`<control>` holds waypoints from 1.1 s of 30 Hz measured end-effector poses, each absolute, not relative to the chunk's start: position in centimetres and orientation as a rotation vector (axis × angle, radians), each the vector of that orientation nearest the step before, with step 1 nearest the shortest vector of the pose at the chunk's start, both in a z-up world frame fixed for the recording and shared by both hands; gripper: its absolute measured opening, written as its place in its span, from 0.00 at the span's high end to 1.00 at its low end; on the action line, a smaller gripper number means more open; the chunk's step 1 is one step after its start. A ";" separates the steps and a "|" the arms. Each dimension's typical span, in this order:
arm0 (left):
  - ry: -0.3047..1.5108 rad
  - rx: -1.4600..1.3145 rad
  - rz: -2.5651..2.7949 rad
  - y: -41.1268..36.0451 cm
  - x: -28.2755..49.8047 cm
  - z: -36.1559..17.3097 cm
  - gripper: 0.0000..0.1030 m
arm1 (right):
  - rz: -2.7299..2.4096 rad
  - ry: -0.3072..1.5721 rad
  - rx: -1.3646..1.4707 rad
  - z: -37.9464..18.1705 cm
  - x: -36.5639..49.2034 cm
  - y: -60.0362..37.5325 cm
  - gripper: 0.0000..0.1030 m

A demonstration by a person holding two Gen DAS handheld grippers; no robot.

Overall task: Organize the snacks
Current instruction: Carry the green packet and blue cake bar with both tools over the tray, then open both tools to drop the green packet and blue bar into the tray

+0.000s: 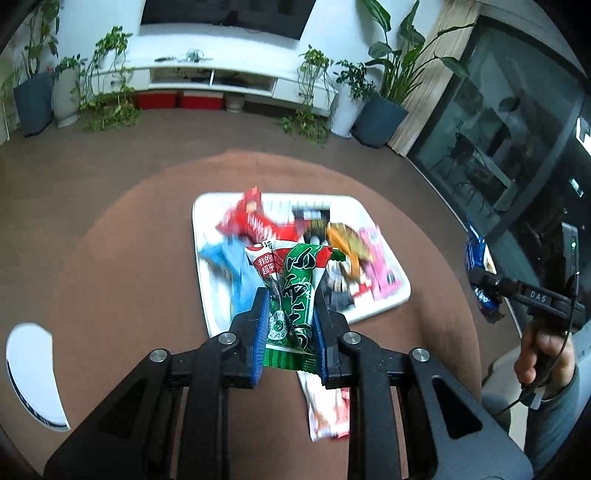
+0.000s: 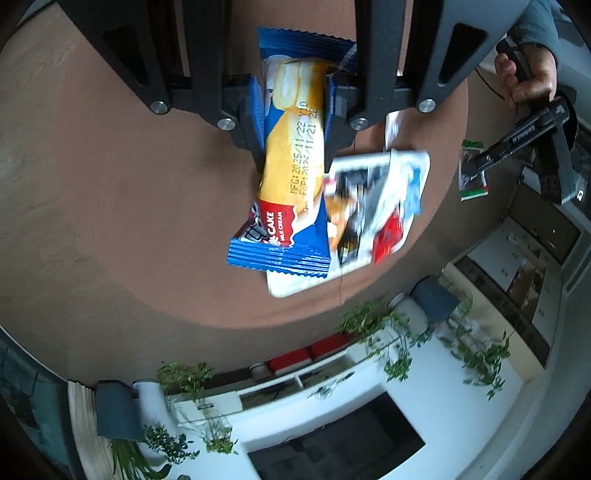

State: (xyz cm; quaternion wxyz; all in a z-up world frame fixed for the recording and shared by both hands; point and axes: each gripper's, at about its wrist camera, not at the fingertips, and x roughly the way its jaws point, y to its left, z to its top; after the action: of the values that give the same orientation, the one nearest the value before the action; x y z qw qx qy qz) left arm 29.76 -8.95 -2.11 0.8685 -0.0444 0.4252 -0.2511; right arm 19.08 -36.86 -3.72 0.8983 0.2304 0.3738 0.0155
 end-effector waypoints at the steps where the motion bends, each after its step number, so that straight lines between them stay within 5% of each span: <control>1: 0.883 -0.087 -0.523 -9.2 30.4 -1.6 0.81 | 0.041 0.760 0.475 -3.0 19.8 -36.8 0.74; 9: 0.883 -0.015 -0.491 -13.3 35.5 -1.0 0.81 | 0.161 0.746 0.373 0.7 27.7 -31.2 0.74; 33: 0.926 0.096 -0.432 -18.8 39.9 -10.0 0.80 | 0.074 0.960 0.262 -8.5 36.8 -28.7 0.73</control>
State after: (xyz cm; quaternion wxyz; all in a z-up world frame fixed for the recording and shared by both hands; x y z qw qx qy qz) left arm 39.86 -18.83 -10.04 0.8712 0.0461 0.4428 -0.2068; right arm 36.77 -28.73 -8.50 0.8781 0.1257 0.4603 0.0356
